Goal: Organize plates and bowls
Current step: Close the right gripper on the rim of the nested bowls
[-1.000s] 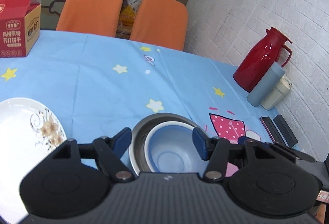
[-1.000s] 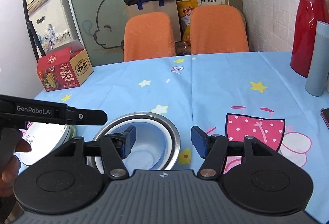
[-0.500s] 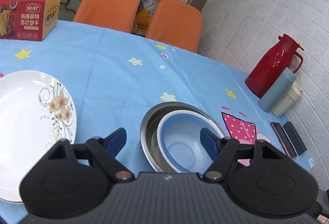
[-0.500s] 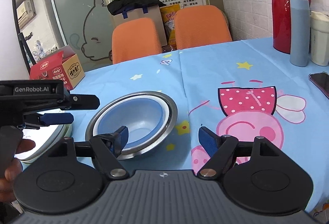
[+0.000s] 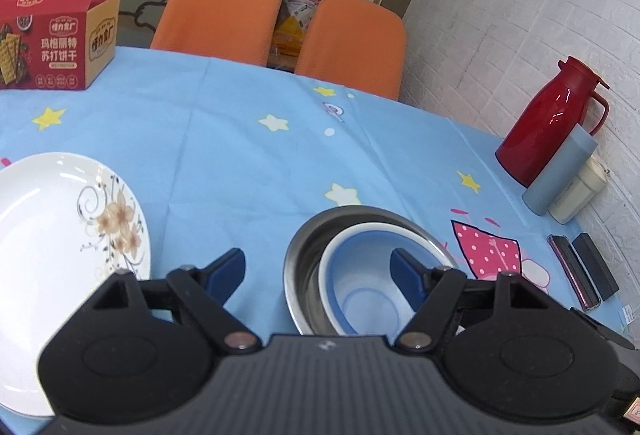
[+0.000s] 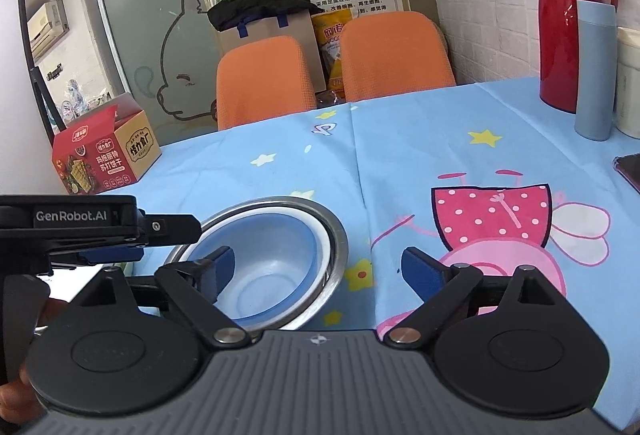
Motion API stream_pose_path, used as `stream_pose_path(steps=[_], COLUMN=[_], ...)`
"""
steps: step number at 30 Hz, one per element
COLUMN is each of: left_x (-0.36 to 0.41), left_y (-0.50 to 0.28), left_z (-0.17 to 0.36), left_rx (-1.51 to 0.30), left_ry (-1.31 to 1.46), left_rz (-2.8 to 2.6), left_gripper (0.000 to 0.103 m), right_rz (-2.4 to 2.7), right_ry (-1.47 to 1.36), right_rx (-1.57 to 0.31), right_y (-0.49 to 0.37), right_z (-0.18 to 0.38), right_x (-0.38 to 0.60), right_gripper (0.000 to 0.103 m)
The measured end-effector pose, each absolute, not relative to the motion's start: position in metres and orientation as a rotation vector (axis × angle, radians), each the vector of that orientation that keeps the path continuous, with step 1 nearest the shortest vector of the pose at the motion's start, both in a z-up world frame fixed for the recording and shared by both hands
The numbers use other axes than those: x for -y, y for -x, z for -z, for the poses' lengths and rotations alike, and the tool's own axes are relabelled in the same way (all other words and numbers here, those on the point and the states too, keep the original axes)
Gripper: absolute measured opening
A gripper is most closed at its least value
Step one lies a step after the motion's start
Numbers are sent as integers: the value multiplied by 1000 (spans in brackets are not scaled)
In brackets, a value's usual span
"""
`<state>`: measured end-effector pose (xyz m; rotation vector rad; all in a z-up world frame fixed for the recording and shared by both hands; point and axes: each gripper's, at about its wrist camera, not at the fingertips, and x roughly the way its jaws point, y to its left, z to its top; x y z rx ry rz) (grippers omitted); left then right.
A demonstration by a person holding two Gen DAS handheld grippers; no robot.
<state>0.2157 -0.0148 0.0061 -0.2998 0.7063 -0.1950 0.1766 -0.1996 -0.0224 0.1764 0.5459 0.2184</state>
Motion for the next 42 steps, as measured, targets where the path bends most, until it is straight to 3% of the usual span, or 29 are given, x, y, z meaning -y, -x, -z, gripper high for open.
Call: stream_pose_path(steps=[30,42], left_x=[28,36], left_y=[-262,-260], left_z=[31,35], left_rx=[-834,-800], left_ry=[213,106], left_rz=[251,262], left_gripper=[72,68], right_rz=[-227,-201], right_ry=[-90,-52], right_rx=[-692,-668], right_y=[-222,-222], right_z=[50,55], right_x=[178,169], right_gripper=[103,103])
